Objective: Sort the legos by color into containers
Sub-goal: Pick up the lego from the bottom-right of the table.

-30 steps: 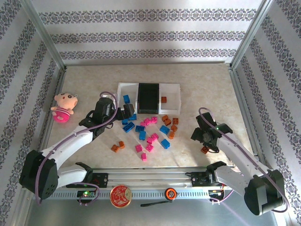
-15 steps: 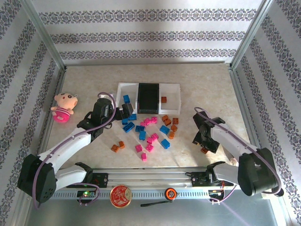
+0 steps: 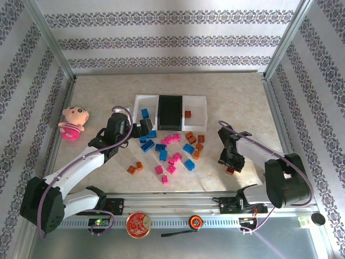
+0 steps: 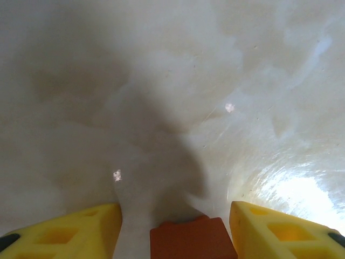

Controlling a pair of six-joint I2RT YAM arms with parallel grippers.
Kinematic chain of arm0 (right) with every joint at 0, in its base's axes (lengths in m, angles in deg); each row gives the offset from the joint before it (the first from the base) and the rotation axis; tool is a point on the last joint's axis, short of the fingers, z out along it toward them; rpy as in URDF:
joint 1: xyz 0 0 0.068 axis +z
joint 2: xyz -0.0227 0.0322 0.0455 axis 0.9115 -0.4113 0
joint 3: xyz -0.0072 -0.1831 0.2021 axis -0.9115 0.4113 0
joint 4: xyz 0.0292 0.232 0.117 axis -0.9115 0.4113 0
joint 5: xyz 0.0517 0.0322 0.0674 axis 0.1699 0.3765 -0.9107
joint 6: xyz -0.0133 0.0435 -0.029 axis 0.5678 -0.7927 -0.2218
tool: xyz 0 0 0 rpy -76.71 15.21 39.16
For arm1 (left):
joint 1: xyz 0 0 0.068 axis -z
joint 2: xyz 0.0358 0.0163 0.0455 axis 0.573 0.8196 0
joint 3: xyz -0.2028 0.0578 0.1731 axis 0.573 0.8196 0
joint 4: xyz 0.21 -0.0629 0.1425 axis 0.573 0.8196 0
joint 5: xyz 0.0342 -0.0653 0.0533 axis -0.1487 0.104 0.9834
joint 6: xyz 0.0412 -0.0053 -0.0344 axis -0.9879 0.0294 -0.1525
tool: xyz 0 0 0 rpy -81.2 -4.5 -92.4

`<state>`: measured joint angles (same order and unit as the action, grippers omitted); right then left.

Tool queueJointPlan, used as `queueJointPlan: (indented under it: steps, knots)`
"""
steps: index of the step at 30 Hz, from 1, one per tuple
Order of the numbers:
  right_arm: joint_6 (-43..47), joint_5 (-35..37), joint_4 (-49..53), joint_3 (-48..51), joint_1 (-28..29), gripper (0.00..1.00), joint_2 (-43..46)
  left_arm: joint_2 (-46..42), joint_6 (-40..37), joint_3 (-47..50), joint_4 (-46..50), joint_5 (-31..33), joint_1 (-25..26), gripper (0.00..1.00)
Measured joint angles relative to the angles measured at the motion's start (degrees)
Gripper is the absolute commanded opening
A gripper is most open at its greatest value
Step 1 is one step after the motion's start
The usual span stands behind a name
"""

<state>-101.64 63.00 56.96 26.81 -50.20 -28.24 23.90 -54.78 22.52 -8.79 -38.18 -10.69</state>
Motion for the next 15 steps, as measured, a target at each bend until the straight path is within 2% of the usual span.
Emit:
queueJointPlan:
  steps: [4, 10, 15]
  knots:
    - [0.57, -0.17, 0.24, 0.0, 0.04, 0.62, 0.04, 0.04, 0.0, 0.0, -0.02, 0.02, 0.0, 0.99]
    - [0.74, -0.02, -0.44, 0.68, 0.94, 0.56, 1.16, 0.66, 0.0, 0.0, -0.28, 0.0, 0.0, 0.99]
    - [2.01, -2.21, -2.38, 1.68, 2.38, 0.42, 2.69, 0.76, 0.0, 0.0, -0.46, 0.02, 0.0, 0.99]
